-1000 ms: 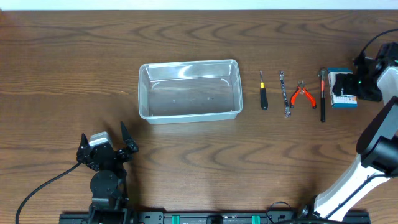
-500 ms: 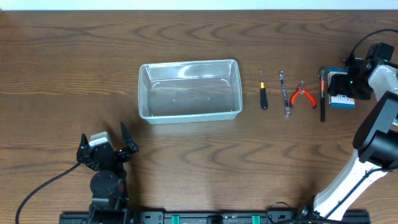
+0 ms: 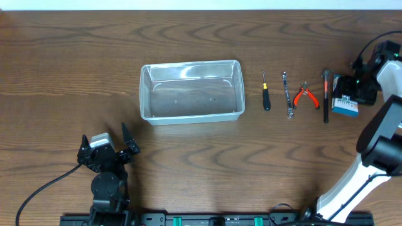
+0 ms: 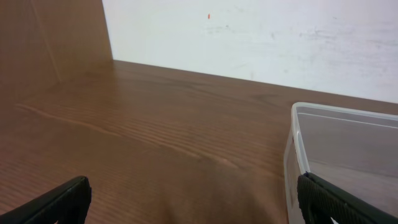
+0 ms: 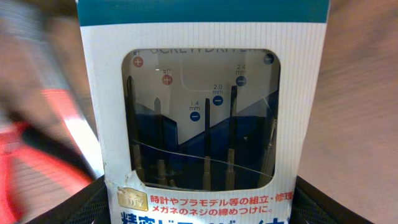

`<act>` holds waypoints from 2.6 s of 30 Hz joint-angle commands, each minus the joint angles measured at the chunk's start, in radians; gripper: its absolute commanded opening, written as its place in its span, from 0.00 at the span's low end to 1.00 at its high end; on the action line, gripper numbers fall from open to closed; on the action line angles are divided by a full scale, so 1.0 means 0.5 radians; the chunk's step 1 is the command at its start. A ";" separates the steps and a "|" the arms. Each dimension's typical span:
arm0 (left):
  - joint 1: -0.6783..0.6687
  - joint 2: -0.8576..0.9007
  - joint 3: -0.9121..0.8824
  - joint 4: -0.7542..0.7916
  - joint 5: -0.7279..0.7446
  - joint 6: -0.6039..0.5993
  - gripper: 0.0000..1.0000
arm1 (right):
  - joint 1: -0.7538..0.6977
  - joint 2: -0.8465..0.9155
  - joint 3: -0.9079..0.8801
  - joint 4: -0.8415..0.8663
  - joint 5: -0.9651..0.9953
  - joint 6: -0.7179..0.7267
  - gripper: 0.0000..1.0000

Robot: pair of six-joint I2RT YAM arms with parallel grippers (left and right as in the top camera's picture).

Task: Pack container
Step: 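Grasp the blue-white screwdriver package with the right gripper and lift, then lower the package into the container's right end and open the gripper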

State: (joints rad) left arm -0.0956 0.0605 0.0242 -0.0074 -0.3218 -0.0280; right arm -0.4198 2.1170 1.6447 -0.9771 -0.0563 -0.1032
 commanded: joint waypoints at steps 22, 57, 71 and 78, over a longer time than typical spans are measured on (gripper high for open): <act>-0.006 -0.008 -0.040 -0.067 -0.039 0.003 0.98 | 1.810 -0.633 0.187 0.071 0.272 1.442 0.50; -0.006 -0.008 -0.040 -0.066 -0.040 0.003 0.98 | 1.966 -0.138 -0.010 0.251 0.450 1.372 0.64; -0.006 -0.008 -0.040 -0.067 -0.040 0.003 0.98 | 1.987 -0.364 -0.002 0.183 0.451 1.328 0.65; -0.006 -0.008 -0.040 -0.066 -0.040 0.003 0.98 | 2.030 -0.371 -0.010 0.174 0.481 1.334 0.66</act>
State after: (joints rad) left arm -0.0956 0.0605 0.0242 -0.0074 -0.3218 -0.0280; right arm 0.5823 1.9469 1.6424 -0.8951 0.1616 0.5728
